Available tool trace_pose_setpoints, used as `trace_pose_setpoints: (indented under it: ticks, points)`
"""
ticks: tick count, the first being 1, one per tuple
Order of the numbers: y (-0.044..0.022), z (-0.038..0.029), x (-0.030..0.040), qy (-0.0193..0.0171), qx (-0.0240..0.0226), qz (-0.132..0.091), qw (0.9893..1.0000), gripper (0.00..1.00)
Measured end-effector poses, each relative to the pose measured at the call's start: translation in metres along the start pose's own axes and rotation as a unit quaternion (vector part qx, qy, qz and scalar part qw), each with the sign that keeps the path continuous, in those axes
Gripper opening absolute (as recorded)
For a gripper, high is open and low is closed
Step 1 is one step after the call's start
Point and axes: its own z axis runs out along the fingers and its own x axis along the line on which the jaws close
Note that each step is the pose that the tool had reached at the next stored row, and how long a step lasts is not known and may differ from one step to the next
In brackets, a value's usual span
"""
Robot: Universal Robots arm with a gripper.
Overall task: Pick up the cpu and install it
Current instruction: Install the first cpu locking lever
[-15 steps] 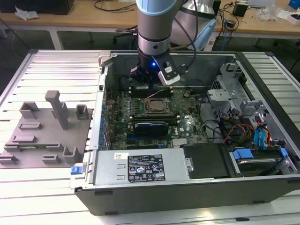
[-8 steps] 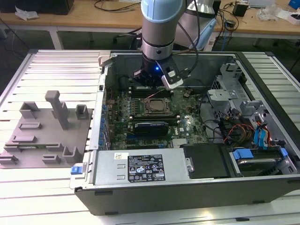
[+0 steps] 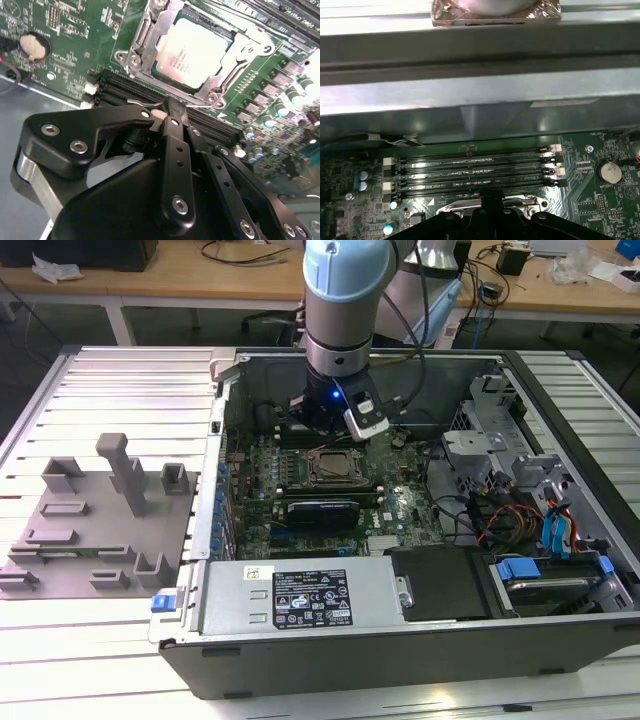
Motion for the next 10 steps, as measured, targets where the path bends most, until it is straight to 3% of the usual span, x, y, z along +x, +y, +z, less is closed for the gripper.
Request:
trace_pose_setpoints:
  ticks: [7,10]
  points:
    - [0.0003,0.0059,-0.0023,-0.0056,0.0007,0.026,0.9996,0.11]
    - [0.0058,0.0085,-0.0018,-0.0061,0.0008,0.028,0.9996,0.11]
